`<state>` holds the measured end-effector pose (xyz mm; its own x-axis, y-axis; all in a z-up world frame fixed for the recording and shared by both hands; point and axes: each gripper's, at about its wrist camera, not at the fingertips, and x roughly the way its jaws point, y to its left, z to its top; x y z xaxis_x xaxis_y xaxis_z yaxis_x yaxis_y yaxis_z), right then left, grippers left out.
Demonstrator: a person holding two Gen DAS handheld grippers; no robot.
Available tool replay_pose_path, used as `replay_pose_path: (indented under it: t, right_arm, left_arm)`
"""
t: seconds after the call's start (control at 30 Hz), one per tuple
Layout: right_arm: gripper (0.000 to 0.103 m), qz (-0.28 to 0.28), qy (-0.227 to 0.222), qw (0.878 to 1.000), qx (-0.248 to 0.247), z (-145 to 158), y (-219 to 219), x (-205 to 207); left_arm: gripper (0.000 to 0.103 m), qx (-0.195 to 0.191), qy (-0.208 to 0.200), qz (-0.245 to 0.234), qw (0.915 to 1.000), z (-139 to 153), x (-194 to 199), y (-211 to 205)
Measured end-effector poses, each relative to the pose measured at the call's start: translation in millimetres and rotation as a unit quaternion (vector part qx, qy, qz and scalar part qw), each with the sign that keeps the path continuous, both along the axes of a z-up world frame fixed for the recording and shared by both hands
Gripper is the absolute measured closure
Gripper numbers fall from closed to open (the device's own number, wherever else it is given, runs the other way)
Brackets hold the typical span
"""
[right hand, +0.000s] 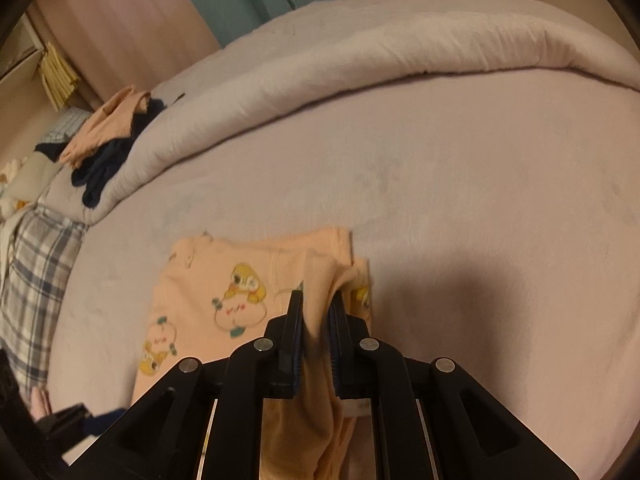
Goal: Fold small clothes
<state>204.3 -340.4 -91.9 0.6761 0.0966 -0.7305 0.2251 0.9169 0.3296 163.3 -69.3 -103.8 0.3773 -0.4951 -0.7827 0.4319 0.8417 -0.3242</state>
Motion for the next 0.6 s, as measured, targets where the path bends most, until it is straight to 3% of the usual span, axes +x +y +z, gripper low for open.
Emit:
replay_pose_path:
  t: [0.17, 0.3, 0.43, 0.6]
  right_arm:
    - [0.091, -0.005, 0.036, 0.998, -0.049, -10, 10, 13]
    - [0.089, -0.016, 0.031, 0.998, -0.045, -9, 8, 8]
    - [0.089, -0.021, 0.009, 0.997, -0.079, 6, 14, -9]
    - [0.088, 0.022, -0.041, 0.993, -0.108, 26, 37, -50]
  left_arm:
    - [0.056, 0.042, -0.009, -0.004, 0.9991, -7, -9, -3]
    - [0.056, 0.062, -0.018, -0.009, 0.9979, -8, -10, -5]
    - [0.056, 0.071, -0.021, -0.011, 0.9972, -9, -9, -8]
    - [0.056, 0.077, -0.020, -0.011, 0.9968, -9, -13, -9]
